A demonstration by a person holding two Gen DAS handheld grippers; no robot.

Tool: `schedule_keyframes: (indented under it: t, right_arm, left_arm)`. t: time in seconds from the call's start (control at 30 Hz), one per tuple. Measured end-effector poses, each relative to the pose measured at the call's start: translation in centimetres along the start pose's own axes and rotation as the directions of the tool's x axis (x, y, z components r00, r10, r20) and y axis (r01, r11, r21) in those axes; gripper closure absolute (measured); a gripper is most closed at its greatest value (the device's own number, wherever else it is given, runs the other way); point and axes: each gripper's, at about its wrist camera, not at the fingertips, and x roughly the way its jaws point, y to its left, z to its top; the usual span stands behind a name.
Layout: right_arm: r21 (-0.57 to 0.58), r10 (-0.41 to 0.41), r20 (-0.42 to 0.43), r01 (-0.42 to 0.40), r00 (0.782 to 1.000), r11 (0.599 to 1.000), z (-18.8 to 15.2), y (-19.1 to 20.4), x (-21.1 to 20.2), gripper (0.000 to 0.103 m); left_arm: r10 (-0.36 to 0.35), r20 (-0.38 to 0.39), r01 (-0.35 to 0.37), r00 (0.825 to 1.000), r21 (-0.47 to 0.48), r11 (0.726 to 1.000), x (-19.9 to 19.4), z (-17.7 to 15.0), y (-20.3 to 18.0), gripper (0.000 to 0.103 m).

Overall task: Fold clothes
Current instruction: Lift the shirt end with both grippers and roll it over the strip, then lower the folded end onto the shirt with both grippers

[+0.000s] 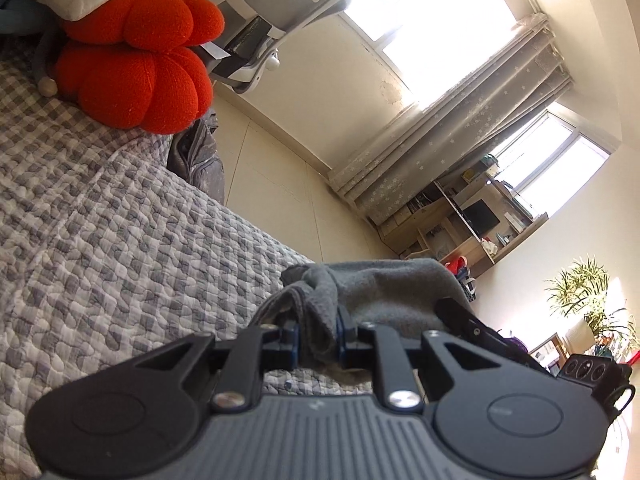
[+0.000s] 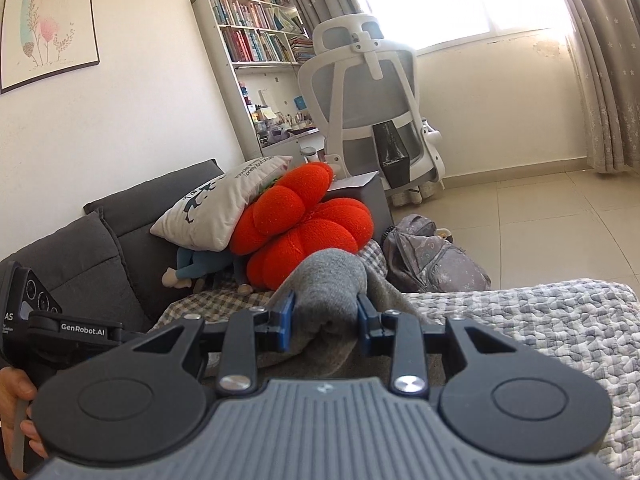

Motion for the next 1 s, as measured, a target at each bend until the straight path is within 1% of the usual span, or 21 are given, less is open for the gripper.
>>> schedule_keyframes:
  t: [0.1,0.17,0.23,0.3,0.33,0.4,0.5,0.53,0.6,0.67,0.7,0.73,0.77,0.8,0.83,0.87,0.93,0.97,1.0]
  right_arm:
    - [-0.024,0.062,-0.018,-0.063,0.998,0.998,0.4,2.7,2.2,0.069]
    - [-0.035,0.126,-0.047,-0.127,0.991,0.991,0.7,5.1,4.7,0.069]
    - [-0.039,0.190,-0.078,-0.194,0.979,0.980,1.0,7.4,7.4,0.069]
    - [-0.042,0.256,-0.110,-0.262,0.960,0.964,1.3,9.7,10.2,0.069]
    - [-0.045,0.300,-0.130,-0.308,0.945,0.950,1.5,11.3,12.0,0.069]
    - [-0.035,0.391,-0.179,-0.403,0.903,0.915,1.9,14.9,16.4,0.069]
    - [-0.013,0.508,-0.249,-0.527,0.825,0.849,2.0,20.7,22.9,0.069]
    - [-0.007,0.549,-0.267,-0.571,0.792,0.821,1.9,23.1,25.3,0.069]
    - [0.023,0.630,-0.281,-0.651,0.724,0.759,1.3,26.6,28.9,0.069]
    - [0.057,0.697,-0.289,-0.715,0.656,0.697,0.2,29.1,32.2,0.069]
    - [0.075,0.706,-0.310,-0.724,0.637,0.686,-0.9,29.7,33.8,0.069]
    - [0.094,0.712,-0.332,-0.730,0.618,0.677,-2.1,30.2,35.4,0.069]
    - [0.113,0.718,-0.354,-0.735,0.599,0.668,-3.3,30.7,37.0,0.069]
    - [0.129,0.703,-0.389,-0.721,0.595,0.681,-4.7,30.7,38.6,0.069]
    - [0.144,0.660,-0.454,-0.682,0.599,0.717,-7.1,30.5,40.8,0.069]
    - [0.133,0.600,-0.521,-0.636,0.607,0.760,-9.4,30.1,42.4,0.069]
    - [0.084,0.458,-0.646,-0.540,0.610,0.838,-14.2,28.8,45.1,0.069]
    - [0.084,0.439,-0.663,-0.523,0.606,0.849,-16.0,27.7,45.4,0.068]
    - [0.140,0.491,-0.634,-0.535,0.598,0.833,-16.4,26.3,45.1,0.068]
  left_arm:
    - [0.039,0.056,-0.037,0.998,-0.032,0.999,-3.7,1.4,2.2,0.087]
    - [0.082,0.101,-0.076,0.992,-0.060,0.995,-6.4,2.4,3.8,0.087]
    - [0.148,0.166,-0.135,0.975,-0.086,0.987,-9.8,3.4,5.3,0.087]
    - [0.213,0.228,-0.191,0.950,-0.116,0.975,-13.1,4.4,6.8,0.087]
    - [0.246,0.258,-0.218,0.934,-0.133,0.967,-14.8,4.9,7.6,0.087]
    - [0.310,0.315,-0.269,0.897,-0.167,0.948,-18.1,5.9,9.1,0.087]
    - [0.408,0.394,-0.336,0.824,-0.239,0.911,-23.4,7.9,11.7,0.087]
    - [0.436,0.418,-0.352,0.797,-0.265,0.898,-25.1,8.5,12.5,0.087]
    - [0.492,0.459,-0.388,0.740,-0.306,0.869,-27.9,9.1,13.8,0.087]
    - [0.553,0.474,-0.456,0.685,-0.313,0.833,-28.8,8.7,14.6,0.087]
    - [0.582,0.472,-0.491,0.663,-0.313,0.813,-28.7,8.3,15.1,0.087]
    - [0.607,0.459,-0.519,0.649,-0.317,0.794,-27.9,7.6,16.0,0.087]
    - [0.627,0.435,-0.539,0.646,-0.320,0.779,-27.0,6.9,17.1,0.087]
    - [0.635,0.395,-0.545,0.665,-0.325,0.773,-25.6,6.0,18.6,0.087]
    - [0.643,0.349,-0.549,0.681,-0.338,0.765,-24.0,5.0,20.3,0.087]
    - [0.653,0.296,-0.548,0.697,-0.367,0.752,-22.3,3.9,22.2,0.087]
    - [0.661,0.203,-0.549,0.723,-0.412,0.727,-19.4,2.0,25.4,0.088]
    - [0.656,0.189,-0.545,0.731,-0.415,0.728,-18.9,1.3,25.9,0.090]
    - [0.650,0.175,-0.542,0.739,-0.418,0.729,-18.4,0.7,26.5,0.090]
